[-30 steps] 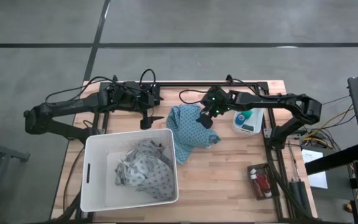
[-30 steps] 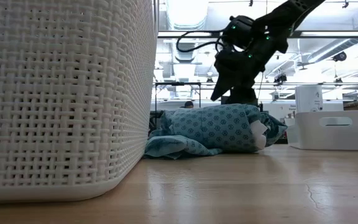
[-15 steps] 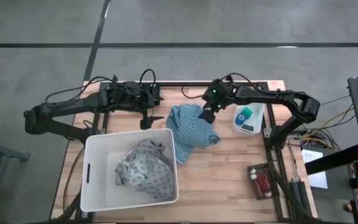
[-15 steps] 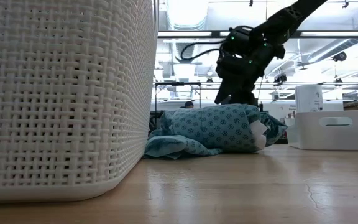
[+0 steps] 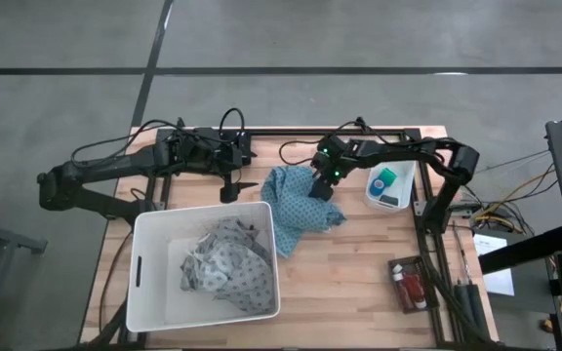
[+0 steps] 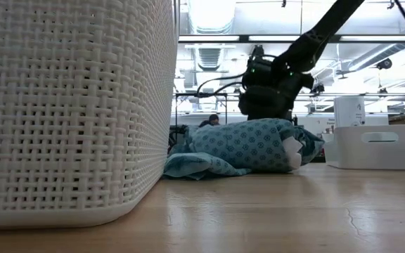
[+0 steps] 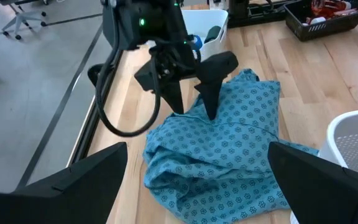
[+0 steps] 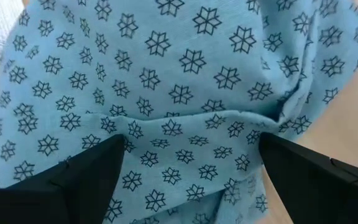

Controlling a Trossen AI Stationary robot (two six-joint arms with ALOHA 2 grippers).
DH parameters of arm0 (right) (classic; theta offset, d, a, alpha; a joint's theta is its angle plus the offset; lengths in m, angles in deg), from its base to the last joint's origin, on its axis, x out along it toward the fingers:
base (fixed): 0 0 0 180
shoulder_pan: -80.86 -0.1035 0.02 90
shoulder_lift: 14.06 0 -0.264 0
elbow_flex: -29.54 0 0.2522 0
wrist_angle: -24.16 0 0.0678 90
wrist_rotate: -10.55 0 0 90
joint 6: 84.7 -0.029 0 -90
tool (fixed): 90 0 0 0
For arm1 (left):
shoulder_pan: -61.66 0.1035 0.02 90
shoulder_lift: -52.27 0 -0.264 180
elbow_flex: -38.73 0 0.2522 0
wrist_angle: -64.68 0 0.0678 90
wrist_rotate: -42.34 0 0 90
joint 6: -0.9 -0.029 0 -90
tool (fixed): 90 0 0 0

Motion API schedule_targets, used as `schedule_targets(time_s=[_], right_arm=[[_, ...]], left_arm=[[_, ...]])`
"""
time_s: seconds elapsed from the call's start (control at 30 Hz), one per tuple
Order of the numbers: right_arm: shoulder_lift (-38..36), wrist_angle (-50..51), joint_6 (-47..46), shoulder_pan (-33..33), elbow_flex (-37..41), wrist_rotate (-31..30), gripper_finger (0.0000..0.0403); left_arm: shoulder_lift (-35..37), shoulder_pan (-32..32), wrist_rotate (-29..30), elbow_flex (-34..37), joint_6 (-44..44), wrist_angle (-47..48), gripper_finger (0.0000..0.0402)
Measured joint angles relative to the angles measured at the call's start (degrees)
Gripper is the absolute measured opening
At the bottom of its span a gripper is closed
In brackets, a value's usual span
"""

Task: Pick & Place Medicine items
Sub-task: Put the blue patient gown into the big white bin

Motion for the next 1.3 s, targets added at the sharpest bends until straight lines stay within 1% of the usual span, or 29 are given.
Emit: schedule_targets(time_s=[0.2, 0.47, 0.67, 0.83, 1.03, 1.3], right_arm=[[2.5, -1.3, 0.1, 0.0, 0.0, 0.6, 0.0370], [3.4, -2.5, 1.0, -0.3, 0.0, 0.7, 0.0370], [3.4, -2.6, -2.1, -0.3, 0.0, -0.6, 0.0361], [3.5, -2.7, -1.8, -0.3, 0.0, -0.9, 0.0326], [3.5, -2.8, -1.5, -0.3, 0.1, -1.0, 0.0270], [3.5, -3.4, -0.6, -1.5, 0.1, -1.0, 0.0207]], left_arm=[[0.0, 0.0, 0.0, 0.0, 0.0, 0.0, 0.0393], [0.0, 0.0, 0.0, 0.0, 0.0, 0.0, 0.0393], [0.0, 0.0, 0.0, 0.0, 0.0, 0.0, 0.0393], [0.0, 0.0, 0.0, 0.0, 0.0, 0.0, 0.0393], [0.0, 0.0, 0.0, 0.0, 0.0, 0.0, 0.0393], [0.0, 0.0, 0.0, 0.0, 0.0, 0.0, 0.0393]])
